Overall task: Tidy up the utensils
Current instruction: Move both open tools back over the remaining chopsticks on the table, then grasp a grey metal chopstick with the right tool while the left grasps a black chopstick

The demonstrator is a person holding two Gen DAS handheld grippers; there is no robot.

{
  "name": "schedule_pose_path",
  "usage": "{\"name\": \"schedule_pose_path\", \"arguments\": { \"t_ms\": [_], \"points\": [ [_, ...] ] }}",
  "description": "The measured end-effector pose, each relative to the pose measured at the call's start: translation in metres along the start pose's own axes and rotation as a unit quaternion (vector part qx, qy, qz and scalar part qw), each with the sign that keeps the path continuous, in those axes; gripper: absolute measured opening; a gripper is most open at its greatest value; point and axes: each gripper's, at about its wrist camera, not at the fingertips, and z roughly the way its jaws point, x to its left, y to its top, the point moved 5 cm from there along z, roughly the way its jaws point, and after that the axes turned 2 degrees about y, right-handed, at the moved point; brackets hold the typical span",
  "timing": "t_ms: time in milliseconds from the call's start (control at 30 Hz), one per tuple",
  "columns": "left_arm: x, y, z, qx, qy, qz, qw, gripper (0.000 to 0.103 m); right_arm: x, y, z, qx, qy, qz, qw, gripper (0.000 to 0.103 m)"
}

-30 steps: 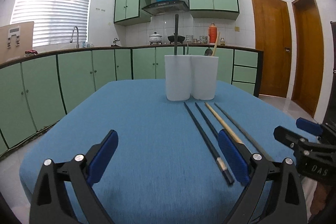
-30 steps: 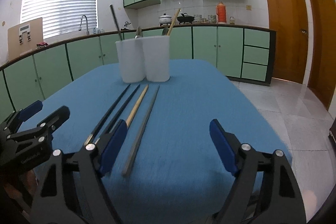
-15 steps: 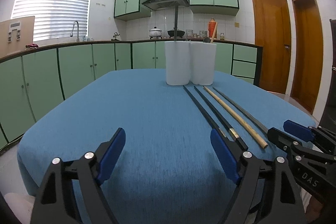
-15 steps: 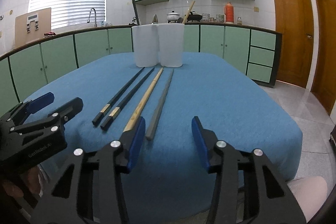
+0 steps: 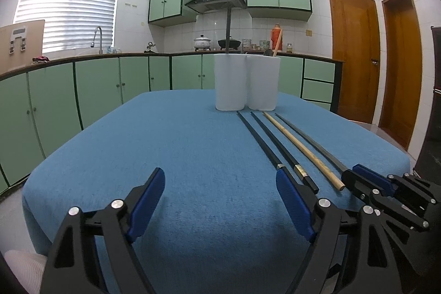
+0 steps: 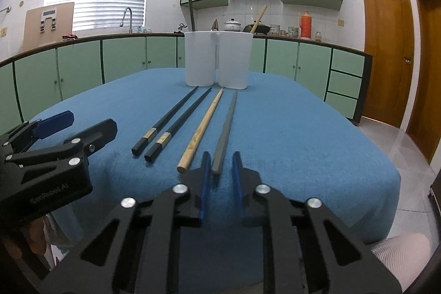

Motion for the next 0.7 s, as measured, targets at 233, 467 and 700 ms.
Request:
{"name": "schedule_pose_path", "arguments": {
  "t_ms": [233,467,700],
  "points": [
    [-0.011,-0.002,0.002,0.010,-0.018,0.005,0.9998,0.076,-0.013,0.002,-0.003,0.000,-0.005,0.020,1.000,0.006],
    [-0.026,-0.004,0.004,0.017,-0.029,0.018,0.9993,0.076,-0.014,0.000,-0.003,0.002,-0.001,0.022,1.000,0.006],
    [-0.032,-0.005,0.012,0.023,-0.026,0.023,0.9991,0.069,-0.016,-0.003,-0.004,0.002,0.003,0.026,1.000,0.006]
  ]
}}
